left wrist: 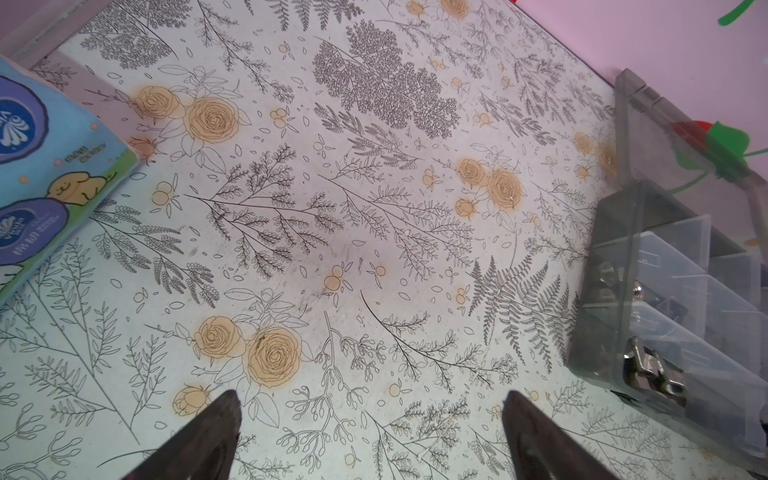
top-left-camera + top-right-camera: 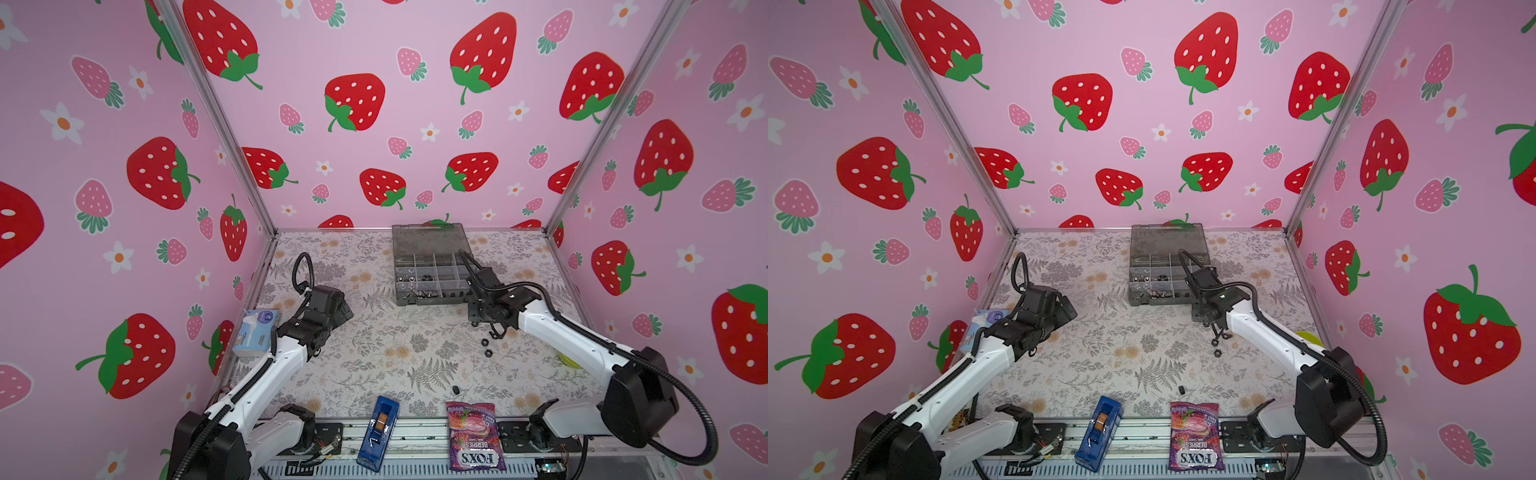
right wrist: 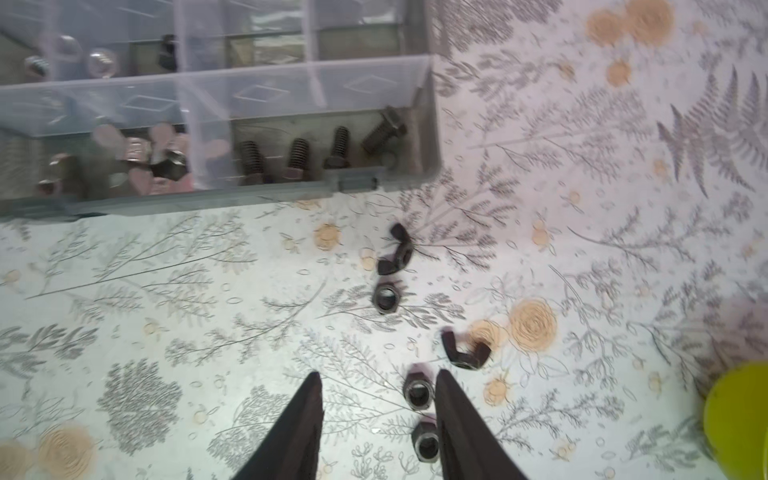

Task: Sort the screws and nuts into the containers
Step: 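Lower and close the right gripper on another black wing nut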

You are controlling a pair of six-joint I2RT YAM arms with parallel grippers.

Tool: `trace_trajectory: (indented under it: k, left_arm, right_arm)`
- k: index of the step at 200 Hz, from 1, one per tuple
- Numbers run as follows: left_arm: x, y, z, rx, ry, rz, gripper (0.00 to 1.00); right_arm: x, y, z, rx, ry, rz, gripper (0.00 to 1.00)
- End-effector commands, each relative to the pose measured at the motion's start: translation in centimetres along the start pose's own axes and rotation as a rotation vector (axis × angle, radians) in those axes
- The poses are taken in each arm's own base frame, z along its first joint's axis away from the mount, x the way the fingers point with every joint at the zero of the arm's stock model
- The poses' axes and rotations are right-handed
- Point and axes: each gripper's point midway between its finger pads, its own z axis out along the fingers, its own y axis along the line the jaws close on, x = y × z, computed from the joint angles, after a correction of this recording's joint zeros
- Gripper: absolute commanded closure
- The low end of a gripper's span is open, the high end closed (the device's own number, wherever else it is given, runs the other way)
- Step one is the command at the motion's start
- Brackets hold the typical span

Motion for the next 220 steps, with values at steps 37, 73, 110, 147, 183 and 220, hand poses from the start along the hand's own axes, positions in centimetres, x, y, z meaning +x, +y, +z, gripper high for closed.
trace_trajectory:
  k: [37,73,110,147,183,220]
  left_arm:
    - [-0.7,-0.4,-0.1,0.006,-0.010,0.002,0.01]
    - [-0.9,-0.8,0.1,0.009,-0.008,0.012,0.01]
    - [-0.3,-0.8,0.7,0.004,0.014,0.017,0.01]
    - [0.2,-0.6,0.9,0.002,0.029,0.012,0.01]
    - [-0.1,-0.8,0.8,0.009,0.018,0.007,0.01]
    - [0.0,-1.1,1.1,0.013,0.027,0.009,0.01]
  right_arm:
    - [4.0,-2.1,2.8,-0.092,0.069,0.287,0.49]
    - [5.1,-2.1,4.8,-0.105,0.085,0.355,0.43]
    - [5.9,-3.2,6.1,-0.082,0.094,0.408,0.42]
    - [6.1,-3.6,6.8,-0.074,0.097,0.436,0.42]
    - [6.4,-4.4,7.5,-0.041,0.099,0.435,0.42]
    - [6.5,-4.6,8.8,-0.011,0.121,0.407,0.42]
